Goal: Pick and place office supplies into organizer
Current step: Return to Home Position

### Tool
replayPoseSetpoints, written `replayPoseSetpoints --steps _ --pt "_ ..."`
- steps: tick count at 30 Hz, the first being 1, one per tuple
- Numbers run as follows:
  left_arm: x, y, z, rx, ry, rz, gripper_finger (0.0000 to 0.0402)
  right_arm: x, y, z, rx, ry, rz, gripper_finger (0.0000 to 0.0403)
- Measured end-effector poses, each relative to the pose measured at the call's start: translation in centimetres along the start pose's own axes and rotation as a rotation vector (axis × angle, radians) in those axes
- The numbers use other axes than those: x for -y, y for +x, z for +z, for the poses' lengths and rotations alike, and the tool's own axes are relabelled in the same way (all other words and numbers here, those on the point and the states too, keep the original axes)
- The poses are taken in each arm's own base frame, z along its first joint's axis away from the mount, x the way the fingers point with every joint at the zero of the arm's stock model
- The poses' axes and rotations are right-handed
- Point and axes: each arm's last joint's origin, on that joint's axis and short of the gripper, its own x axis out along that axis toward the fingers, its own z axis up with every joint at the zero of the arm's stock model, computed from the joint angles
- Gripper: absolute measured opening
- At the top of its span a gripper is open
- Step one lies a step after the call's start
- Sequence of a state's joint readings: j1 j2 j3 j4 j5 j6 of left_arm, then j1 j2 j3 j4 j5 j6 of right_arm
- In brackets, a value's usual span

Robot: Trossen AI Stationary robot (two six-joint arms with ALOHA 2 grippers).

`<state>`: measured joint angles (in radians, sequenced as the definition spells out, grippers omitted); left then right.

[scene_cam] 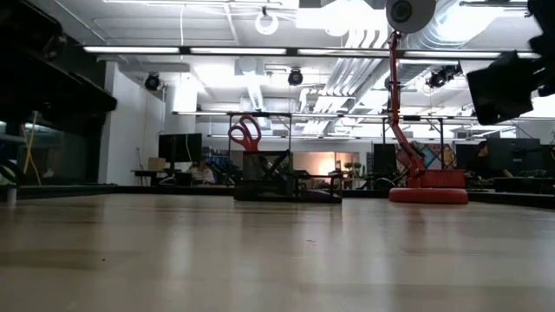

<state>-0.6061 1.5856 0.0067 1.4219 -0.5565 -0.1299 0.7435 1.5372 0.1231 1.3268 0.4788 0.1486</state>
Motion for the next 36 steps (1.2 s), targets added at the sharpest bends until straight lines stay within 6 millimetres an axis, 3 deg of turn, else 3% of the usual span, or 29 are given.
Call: replayPoseSetpoints --steps 4,9,18,30,36 --pt "-1.2 0.7 0.1 -0.019 0.004 -0.063 0.0184 1.1 -1.0 0.1 0.008 0.003 -0.033 0.0222" --pt "-2.5 1.3 0.2 -0.017 0.016 -0.004 0.0184 1.8 -2.6 0.6 0.057 -0.008 -0.022 0.0222" --pt "-4.7 2.0 0.9 0.023 -0.013 -0.018 0.0184 2.6 -3.5 1.3 0.025 -0.012 -0.143 0.0222" --pt "-7.7 2.3 1.4 0.064 -0.056 0.047 0.0184 3.7 -5.6 4.0 0.113 -0.044 -0.129 0.0222" --pt "-9.8 2.1 1.8 0.094 -0.121 0.046 0.0184 4.5 -7.2 4.3 0.104 -0.027 -0.142 0.0222"
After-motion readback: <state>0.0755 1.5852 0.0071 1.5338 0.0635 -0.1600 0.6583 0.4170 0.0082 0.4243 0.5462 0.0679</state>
